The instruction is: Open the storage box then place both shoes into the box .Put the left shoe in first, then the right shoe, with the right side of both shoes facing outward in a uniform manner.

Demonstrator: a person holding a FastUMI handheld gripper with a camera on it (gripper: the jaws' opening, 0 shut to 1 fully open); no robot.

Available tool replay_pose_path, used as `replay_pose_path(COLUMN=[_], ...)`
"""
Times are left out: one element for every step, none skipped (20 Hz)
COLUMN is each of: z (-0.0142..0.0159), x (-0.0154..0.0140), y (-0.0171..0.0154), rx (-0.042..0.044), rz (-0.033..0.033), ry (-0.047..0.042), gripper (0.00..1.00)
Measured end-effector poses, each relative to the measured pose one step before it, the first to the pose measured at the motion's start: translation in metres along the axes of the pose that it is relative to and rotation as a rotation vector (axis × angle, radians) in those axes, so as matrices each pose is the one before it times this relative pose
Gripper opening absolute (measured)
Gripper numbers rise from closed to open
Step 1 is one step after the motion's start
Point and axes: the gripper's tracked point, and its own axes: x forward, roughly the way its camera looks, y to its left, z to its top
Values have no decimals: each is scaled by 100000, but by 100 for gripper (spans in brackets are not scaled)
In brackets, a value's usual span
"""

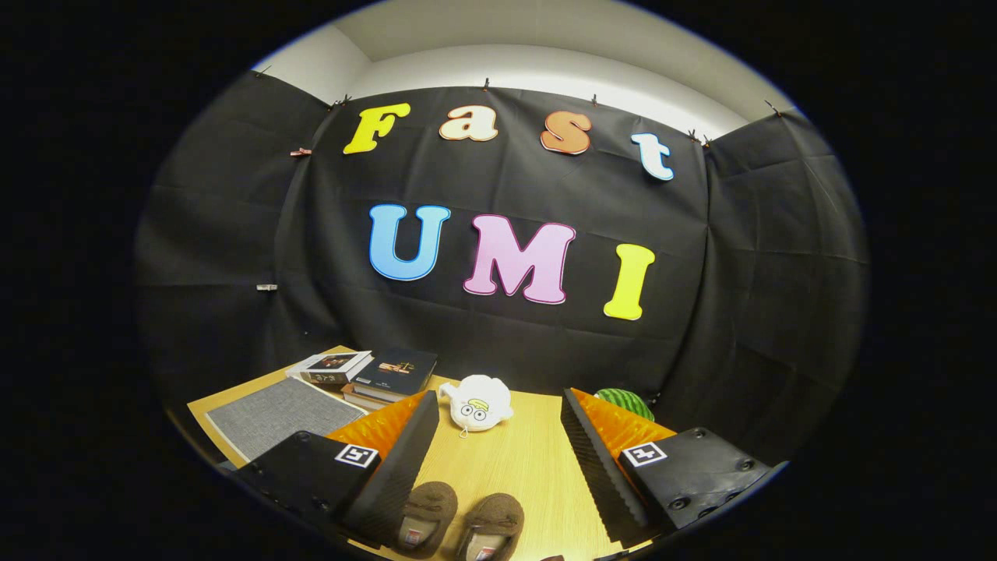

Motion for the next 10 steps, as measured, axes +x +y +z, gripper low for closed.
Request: replay_pose_path(z=[-30, -59, -239, -160, -157, -332, -543, -659, -715, -659], x=[16, 144, 212, 213, 250, 238, 358, 501, 558, 407], y=[355, 600, 639, 295, 670, 723, 785, 961, 1108, 733], rx=[412, 853, 1281, 1346, 2181, 2009, 2578, 3121, 4195, 4391], rz=[1389, 2757, 2752, 2010, 3315, 3431, 4526, 5421, 6006, 4979], ry=[192, 466, 795, 554, 914, 1348, 2404, 2724, 2878, 3107], gripper=[97, 97, 97, 98, 98, 98, 98, 98, 98, 98])
